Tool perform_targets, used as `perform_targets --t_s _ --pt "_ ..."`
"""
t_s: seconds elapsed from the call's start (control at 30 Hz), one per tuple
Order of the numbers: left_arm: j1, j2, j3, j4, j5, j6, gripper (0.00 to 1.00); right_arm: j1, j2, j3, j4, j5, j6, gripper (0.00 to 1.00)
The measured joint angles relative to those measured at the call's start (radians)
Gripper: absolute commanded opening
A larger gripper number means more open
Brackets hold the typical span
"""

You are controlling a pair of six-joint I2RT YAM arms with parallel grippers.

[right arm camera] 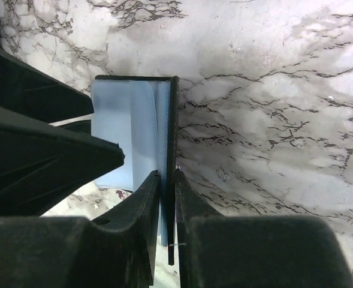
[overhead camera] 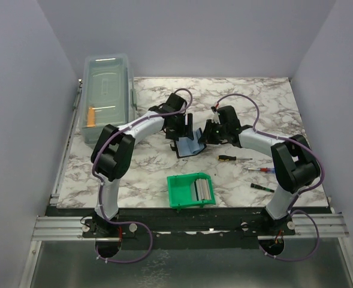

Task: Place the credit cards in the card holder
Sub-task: Open the card holder at the center of the board.

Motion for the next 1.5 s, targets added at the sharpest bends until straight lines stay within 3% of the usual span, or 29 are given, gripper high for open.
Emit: perform_targets --t_s 0.1,0.37,0.53,0.7,0.9,1.13,1.3,1.5 --pt "-0.002 0.014 0.000 0.000 -0.019 0.000 0.69 0.000 0.000 0.000 -0.002 0.000 -0.001 0.31" --pt "0.001 0.061 0.004 0.003 -0.074 -0.003 0.55 0.000 0.000 0.000 -0.031 0.036 -0.016 0.44" --pt "0.000 0.061 0.004 0.002 -0.103 -0.002 0.48 0.000 0.000 0.003 -0.084 0.090 -0.044 0.58" --pt "-0.001 0.060 -0.006 0.006 -0.127 0.000 0.47 0.002 -0.030 0.022 -0.166 0.159 -0.071 0.68" --pt "-0.002 0.051 -0.022 0.022 -0.137 0.001 0.44 0.011 -0.099 0.072 -0.247 0.201 -0.091 0.71" --pt "-0.002 0.051 -0.019 0.020 -0.111 -0.008 0.44 0.016 -0.129 0.081 -0.190 0.052 -0.068 0.63" --pt "0.000 0.051 -0.014 0.022 -0.072 -0.025 0.44 0.016 -0.085 0.085 -0.137 -0.004 -0.058 0.74" --pt "0.000 0.051 -0.011 0.026 -0.026 -0.037 0.45 0.016 0.014 0.091 -0.113 -0.023 -0.060 0.72"
